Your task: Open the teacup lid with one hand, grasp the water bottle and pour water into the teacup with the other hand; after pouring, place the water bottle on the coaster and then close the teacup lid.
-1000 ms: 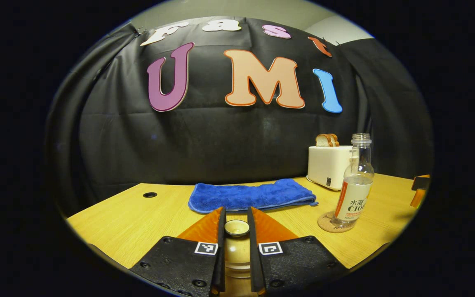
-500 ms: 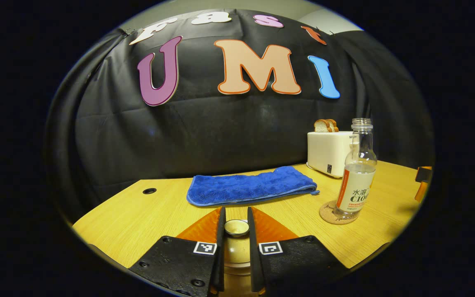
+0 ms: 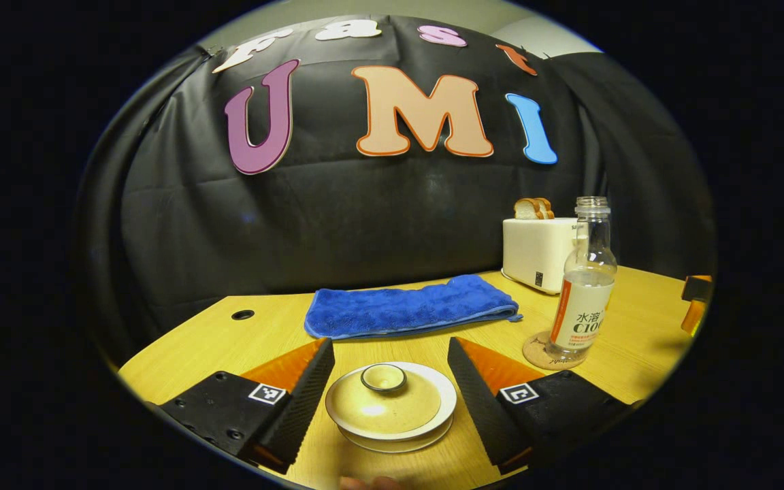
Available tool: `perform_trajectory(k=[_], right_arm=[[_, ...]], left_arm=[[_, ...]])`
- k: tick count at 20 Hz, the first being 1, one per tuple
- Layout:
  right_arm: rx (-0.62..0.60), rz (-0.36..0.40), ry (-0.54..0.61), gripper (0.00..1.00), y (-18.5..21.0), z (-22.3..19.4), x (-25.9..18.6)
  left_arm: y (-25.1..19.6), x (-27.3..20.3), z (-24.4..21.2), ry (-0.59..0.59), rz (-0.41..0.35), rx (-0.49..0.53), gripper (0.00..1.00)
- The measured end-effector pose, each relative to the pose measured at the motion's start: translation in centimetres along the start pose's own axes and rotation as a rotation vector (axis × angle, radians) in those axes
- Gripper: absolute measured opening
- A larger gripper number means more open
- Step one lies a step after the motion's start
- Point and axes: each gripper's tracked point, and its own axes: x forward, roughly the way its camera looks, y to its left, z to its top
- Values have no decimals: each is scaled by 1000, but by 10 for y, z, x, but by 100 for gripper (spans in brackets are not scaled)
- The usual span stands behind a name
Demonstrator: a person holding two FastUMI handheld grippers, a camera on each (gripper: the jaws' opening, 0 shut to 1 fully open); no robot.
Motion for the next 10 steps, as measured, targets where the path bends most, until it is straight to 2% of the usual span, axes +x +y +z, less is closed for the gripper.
perform_trajectory(k=[2, 3, 4, 5, 6, 7, 9, 10], right_arm=[[0, -1, 0, 94, 0, 0, 0], [0, -1, 0, 93, 0, 0, -1], [0, -2, 0, 89, -1, 0, -1], [0, -1, 0, 93, 0, 0, 0], [0, -2, 0, 89, -1, 0, -1], [-1, -5, -1, 93, -1, -1, 0], [-1, -16, -1, 89, -4, 0, 0], [-1, -27, -1, 93, -6, 0, 1]], left_arm=[[1, -2, 3, -15, 2, -11, 95], [2, -3, 3, -21, 3, -18, 96], [2, -4, 4, -31, 4, -22, 96], [3, -7, 6, -46, 10, -27, 97], [6, -10, 8, -61, 20, -30, 96], [7, -14, 10, -75, 28, -31, 96], [8, -26, 12, -95, 46, -39, 96], [8, -33, 12, -104, 52, -48, 96]])
